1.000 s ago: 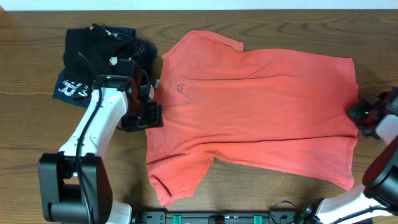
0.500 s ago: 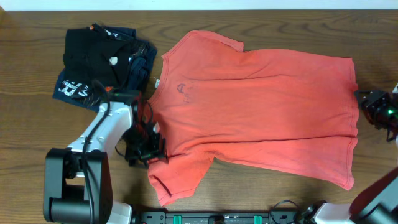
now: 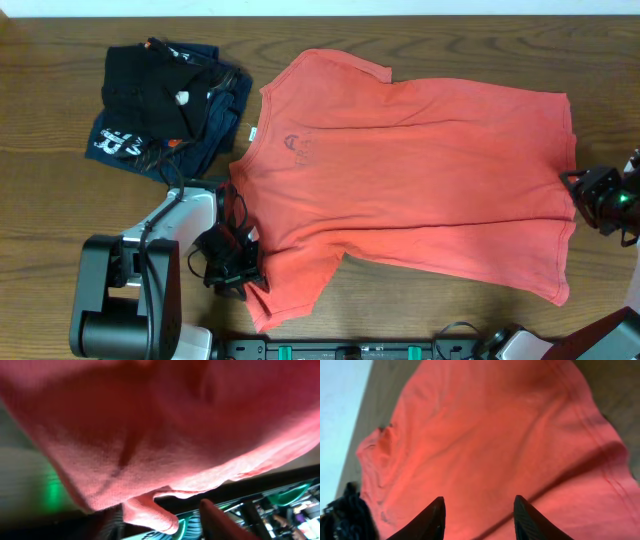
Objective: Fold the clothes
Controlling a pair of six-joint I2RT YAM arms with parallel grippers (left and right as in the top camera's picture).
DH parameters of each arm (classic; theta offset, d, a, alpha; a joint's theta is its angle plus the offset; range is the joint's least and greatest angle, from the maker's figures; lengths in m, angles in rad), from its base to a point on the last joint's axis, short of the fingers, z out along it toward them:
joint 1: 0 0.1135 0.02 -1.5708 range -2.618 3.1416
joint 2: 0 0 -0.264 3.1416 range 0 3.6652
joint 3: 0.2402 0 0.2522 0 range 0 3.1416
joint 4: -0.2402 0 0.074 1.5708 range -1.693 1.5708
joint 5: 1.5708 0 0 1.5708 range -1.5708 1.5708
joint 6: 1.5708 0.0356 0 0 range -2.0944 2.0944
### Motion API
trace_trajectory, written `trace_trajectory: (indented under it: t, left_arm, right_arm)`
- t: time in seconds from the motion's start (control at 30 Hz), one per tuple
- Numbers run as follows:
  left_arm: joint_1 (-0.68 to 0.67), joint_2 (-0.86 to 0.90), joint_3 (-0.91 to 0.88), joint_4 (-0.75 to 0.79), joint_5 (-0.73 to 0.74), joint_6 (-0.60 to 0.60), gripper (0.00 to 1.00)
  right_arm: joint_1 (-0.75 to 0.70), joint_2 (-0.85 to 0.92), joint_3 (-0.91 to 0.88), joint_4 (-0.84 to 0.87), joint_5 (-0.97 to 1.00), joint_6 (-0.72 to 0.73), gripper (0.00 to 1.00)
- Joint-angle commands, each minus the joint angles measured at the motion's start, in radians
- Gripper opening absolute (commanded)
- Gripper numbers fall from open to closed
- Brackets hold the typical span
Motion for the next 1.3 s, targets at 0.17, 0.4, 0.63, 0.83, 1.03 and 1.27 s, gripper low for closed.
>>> trace_trajectory:
  t: [0.17, 0.4, 0.63, 0.83, 1.03, 1.27]
  left_arm:
    - [-0.006, -0.006, -0.031, -0.011, 0.014, -0.061, 0.46]
    - [-0.091, -0.005, -0.058, 0.035, -0.098, -0.193, 0.53]
    - [-0.123, -0.006, -0.070, 0.095, -0.103, -0.253, 0.07]
    - [-0.123, -0.022, 0.003, -0.003, -0.103, -0.252, 0.06]
    - [-0.123, -0.131, 0.172, -0.126, -0.104, -0.225, 0.06]
    - [-0.123, -0.264, 0.343, -0.127, -0.132, -0.218, 0.06]
  right_arm:
    - [-0.008, -0.011, 0.012, -0.005, 0.039, -0.027, 0.41]
    - [-0.008, -0.011, 0.012, -0.004, 0.041, -0.027, 0.41]
    - [-0.008, -0.011, 0.012, -0.004, 0.045, -0.027, 0.41]
    - [-0.008, -0.011, 0.012, -0.031, 0.111, -0.026, 0.41]
    - [-0.009, -0.008, 0.009, -0.141, 0.435, 0.081, 0.41]
    - [-0.016, -0.002, -0.042, -0.232, 0.612, 0.146, 0.44]
